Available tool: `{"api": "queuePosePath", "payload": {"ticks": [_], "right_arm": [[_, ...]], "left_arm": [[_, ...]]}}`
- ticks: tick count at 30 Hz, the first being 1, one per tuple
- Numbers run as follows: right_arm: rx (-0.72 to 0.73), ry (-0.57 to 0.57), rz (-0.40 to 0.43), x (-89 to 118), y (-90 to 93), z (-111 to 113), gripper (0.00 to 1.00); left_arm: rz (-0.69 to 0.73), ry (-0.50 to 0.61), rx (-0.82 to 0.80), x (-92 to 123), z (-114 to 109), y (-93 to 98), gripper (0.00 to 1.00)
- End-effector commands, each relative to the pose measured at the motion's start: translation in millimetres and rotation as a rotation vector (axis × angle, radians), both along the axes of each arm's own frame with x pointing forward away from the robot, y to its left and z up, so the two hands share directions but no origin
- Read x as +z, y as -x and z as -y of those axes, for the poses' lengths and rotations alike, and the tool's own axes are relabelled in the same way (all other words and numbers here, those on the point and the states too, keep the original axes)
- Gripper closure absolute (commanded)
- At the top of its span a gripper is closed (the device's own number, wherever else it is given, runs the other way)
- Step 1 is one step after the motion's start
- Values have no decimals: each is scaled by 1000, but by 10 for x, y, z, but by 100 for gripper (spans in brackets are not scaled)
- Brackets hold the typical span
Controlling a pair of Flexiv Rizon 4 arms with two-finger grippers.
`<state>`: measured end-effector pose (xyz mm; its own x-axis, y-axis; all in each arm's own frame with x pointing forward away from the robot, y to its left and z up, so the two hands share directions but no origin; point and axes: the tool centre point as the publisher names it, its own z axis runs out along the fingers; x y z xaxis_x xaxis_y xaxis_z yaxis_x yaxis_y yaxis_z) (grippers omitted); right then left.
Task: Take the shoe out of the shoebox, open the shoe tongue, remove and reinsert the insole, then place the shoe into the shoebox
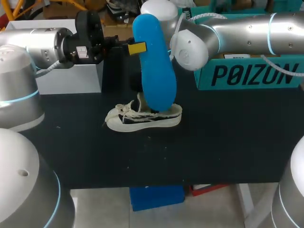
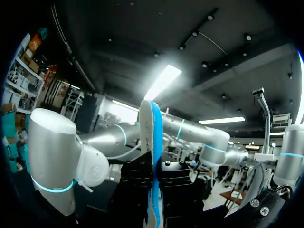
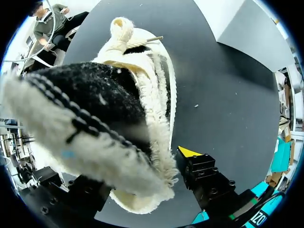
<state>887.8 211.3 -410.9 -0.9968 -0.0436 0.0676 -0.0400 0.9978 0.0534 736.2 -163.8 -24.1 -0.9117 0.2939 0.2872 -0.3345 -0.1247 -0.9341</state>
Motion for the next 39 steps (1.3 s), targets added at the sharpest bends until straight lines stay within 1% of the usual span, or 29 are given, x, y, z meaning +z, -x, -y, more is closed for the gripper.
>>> {"api": "queuePosePath", "payload": {"ticks": [1,3,6,8,10,11,15,39], "right_arm": [[2,-11,7,35,-17,75,54],[4,-11,10,57,-41,67,60],[7,-11,10,75,-60,54,64],[7,-12,10,72,-69,56,74],[7,-13,9,65,-75,54,95],[9,-17,7,63,-79,42,100],[46,-66,-8,21,-99,8,100],[46,-66,-8,21,-99,8,100]], "left_arm": [[1,1,3,-12,4,12,100],[1,1,3,-12,4,12,100],[1,1,3,-12,4,12,100],[1,1,3,-12,4,12,100],[1,1,3,-12,4,12,100],[1,1,3,-12,4,12,100],[1,1,3,-12,4,12,100],[1,1,3,-12,4,12,100]]}}
